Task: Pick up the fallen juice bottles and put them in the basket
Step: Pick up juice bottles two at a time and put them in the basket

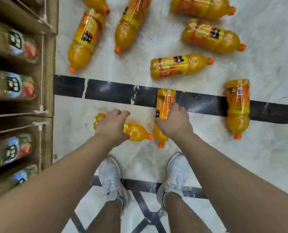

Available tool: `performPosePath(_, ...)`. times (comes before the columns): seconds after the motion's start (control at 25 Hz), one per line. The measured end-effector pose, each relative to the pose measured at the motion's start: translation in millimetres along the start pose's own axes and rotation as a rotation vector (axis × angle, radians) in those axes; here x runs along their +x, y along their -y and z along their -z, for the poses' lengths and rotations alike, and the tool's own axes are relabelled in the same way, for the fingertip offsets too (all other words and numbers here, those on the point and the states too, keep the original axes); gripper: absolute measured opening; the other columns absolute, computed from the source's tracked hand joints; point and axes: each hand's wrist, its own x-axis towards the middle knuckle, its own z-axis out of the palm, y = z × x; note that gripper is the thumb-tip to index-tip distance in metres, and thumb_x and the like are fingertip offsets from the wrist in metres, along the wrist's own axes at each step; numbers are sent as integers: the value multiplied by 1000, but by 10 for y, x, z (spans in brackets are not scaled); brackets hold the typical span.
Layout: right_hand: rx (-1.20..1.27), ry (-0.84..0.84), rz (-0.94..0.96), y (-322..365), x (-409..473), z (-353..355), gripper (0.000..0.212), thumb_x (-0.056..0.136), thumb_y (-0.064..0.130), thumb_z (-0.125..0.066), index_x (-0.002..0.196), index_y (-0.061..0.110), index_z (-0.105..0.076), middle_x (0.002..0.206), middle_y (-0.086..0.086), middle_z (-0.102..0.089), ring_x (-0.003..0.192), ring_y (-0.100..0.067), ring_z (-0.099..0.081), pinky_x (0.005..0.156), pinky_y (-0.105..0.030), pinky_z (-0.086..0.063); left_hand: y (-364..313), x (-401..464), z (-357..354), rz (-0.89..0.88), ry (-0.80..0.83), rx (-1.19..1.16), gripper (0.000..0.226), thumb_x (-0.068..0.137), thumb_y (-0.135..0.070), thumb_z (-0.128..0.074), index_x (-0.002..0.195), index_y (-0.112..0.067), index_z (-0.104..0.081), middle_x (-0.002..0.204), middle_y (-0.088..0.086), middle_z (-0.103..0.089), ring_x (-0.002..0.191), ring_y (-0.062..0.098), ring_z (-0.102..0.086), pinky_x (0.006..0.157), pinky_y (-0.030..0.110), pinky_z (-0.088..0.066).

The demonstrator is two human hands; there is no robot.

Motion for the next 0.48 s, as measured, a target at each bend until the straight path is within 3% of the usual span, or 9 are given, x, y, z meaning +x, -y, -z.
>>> performPosePath(0.24,9,-96,-153,-194,556,-852,109,85,47,-76,160,23,-1,160,-12,-14,144,-37,-22,104,-55,-41,421,636,-646,-106,161,316,111,72,-55,-86,159,-34,-21,163,6,-28,153,30,-20,121,47,-22)
performPosePath(0.36,-39,-167,-132,-257,785,-1130,117,84,48,-78,160,21,7,159,-14,-11,140,-42,-29,101,-58,-45,546,823,-874,-206,196,449,110,73,-56,-85,158,-33,-20,161,8,-29,152,34,-19,124,50,-12)
performPosePath(0.48,-29,-268,-163,-292,923,-1346,121,81,46,-81,158,25,10,157,-17,-14,133,-45,-38,98,-60,-47,619,918,-1075,-213,166,484,105,75,-48,-86,156,-32,-20,156,9,-35,148,35,-27,124,53,-13)
